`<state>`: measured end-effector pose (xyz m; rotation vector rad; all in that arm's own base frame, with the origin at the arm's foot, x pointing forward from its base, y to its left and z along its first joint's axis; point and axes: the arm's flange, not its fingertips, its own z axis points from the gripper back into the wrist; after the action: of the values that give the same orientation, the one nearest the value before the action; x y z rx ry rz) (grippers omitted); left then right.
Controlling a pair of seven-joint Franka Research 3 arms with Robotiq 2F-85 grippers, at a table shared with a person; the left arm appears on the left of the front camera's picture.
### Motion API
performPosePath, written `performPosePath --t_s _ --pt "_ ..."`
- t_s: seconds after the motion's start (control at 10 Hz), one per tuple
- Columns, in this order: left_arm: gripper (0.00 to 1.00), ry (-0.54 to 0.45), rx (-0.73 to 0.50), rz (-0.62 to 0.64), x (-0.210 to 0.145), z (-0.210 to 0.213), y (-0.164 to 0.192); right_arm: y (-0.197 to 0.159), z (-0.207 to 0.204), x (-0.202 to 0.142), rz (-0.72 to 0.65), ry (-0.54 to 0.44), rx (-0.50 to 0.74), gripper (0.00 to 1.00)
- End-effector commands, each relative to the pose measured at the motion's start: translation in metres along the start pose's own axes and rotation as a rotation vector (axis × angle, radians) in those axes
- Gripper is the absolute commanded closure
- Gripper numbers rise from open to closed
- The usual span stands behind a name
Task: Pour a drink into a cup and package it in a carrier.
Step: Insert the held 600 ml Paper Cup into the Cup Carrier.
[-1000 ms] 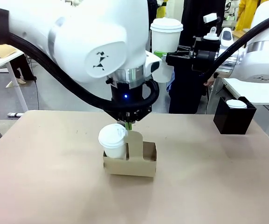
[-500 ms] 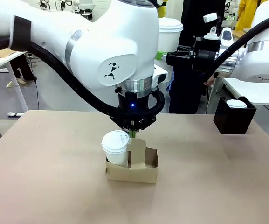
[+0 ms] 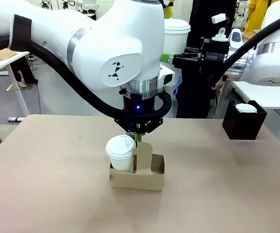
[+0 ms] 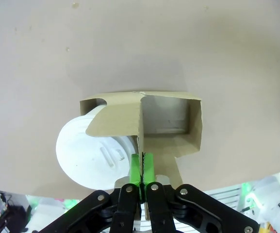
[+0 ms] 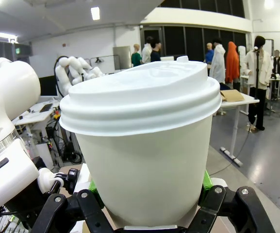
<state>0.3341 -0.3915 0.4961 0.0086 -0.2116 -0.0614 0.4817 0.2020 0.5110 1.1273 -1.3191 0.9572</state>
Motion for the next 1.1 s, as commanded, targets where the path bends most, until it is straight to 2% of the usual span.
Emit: performPosePath --t_s 0.0,0.1,0.2,0.3,0.4,0.5,0.7,0.8,1.0 --pt "0.63 0.0 0.0 0.0 0.0 0.0 0.0 0.002 -0.001 0.002 0.017 -0.014 -0.002 0.19" --pt "0.4 -0.011 -0.039 -0.025 0.002 0.002 0.013 0.002 -0.001 0.002 0.017 -0.014 -0.002 0.19" --pt "0.05 -0.042 -0.053 -0.045 -0.001 0.013 0.024 0.002 -0.001 0.002 0.017 -0.014 -0.002 0.19" --pt "0.35 -0.074 -0.08 -0.07 -0.003 0.031 0.038 0.0 0.0 0.0 0.0 0.0 0.0 0.19" --pt "0.0 -0.082 -0.122 -0.108 -0.004 0.047 0.052 -0.01 0.007 -0.002 -0.034 -0.009 0.088 0.19" --pt "0.0 -0.154 -0.203 -0.253 -0.016 0.081 0.104 -0.022 0.02 -0.044 -0.047 0.051 0.261 0.19" --pt "0.0 -0.164 -0.205 -0.29 -0.017 0.082 0.111 -0.022 0.021 -0.049 -0.042 0.05 0.25 0.19" --pt "0.0 -0.192 -0.232 -0.364 -0.014 0.083 0.144 -0.02 0.026 -0.069 -0.039 0.06 0.32 0.19" --pt "0.0 -0.222 -0.281 -0.435 -0.018 0.077 0.198 -0.007 0.028 -0.098 -0.029 0.082 0.429 0.19"
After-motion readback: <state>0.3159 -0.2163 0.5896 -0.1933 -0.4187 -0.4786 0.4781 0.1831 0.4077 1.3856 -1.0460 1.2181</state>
